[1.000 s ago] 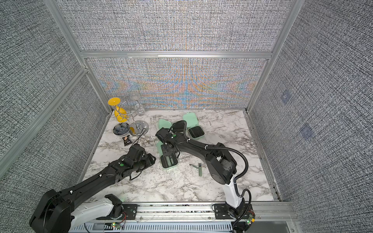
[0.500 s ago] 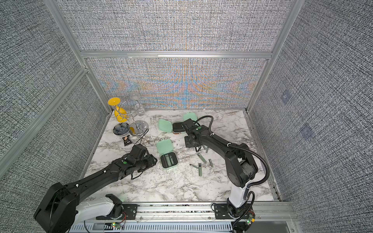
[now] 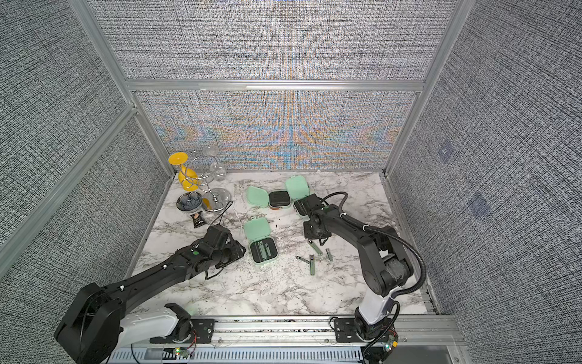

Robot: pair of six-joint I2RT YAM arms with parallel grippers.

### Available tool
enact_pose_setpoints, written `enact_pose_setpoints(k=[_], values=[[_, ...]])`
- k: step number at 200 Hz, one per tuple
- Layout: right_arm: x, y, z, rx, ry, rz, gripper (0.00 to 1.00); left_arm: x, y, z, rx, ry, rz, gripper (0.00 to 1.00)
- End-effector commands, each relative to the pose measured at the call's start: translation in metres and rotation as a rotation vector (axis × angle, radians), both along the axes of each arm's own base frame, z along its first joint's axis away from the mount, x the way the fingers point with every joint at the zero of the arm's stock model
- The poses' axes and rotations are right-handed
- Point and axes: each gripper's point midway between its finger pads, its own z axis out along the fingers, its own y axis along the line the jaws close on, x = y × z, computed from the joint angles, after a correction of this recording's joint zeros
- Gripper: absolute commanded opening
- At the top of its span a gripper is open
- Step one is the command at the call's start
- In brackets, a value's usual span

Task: Organize nail clipper sets
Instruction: Pick up the nail clipper from the center of the board.

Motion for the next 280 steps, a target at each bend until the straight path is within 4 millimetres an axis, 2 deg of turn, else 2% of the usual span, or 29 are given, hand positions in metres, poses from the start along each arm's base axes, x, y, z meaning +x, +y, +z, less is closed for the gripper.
enact_pose_setpoints(k=[1,24,27,33,83,200,280], values=[[-0.016,-0.01,0.002,0.006,-0.004,-0.057,0.32,0.004,-0.003,0.006,-0.017,-0.02,-0.003,0.54],[-0.029,-0.022,0.007,-0.017,-0.005,-0.076,0.33,0.003,-0.003,0.006,-0.016,-0.021,-0.005,0.54],[-0.038,-0.027,0.0,-0.035,0.018,-0.078,0.33,0.004,-0.003,0.006,-0.016,-0.023,-0.003,0.54],[-0.043,-0.031,-0.001,-0.047,0.028,-0.083,0.33,0.003,-0.002,0.006,-0.015,-0.02,-0.002,0.54],[-0.065,-0.051,-0.015,-0.089,0.076,-0.139,0.32,0.002,-0.001,0.006,-0.012,-0.023,0.002,0.53],[-0.048,-0.051,-0.038,-0.052,0.085,-0.138,0.32,0.0,0.005,0.014,-0.008,-0.042,0.019,0.53],[-0.049,-0.051,-0.039,-0.047,0.092,-0.137,0.14,0.002,0.004,0.014,-0.008,-0.041,0.021,0.53]])
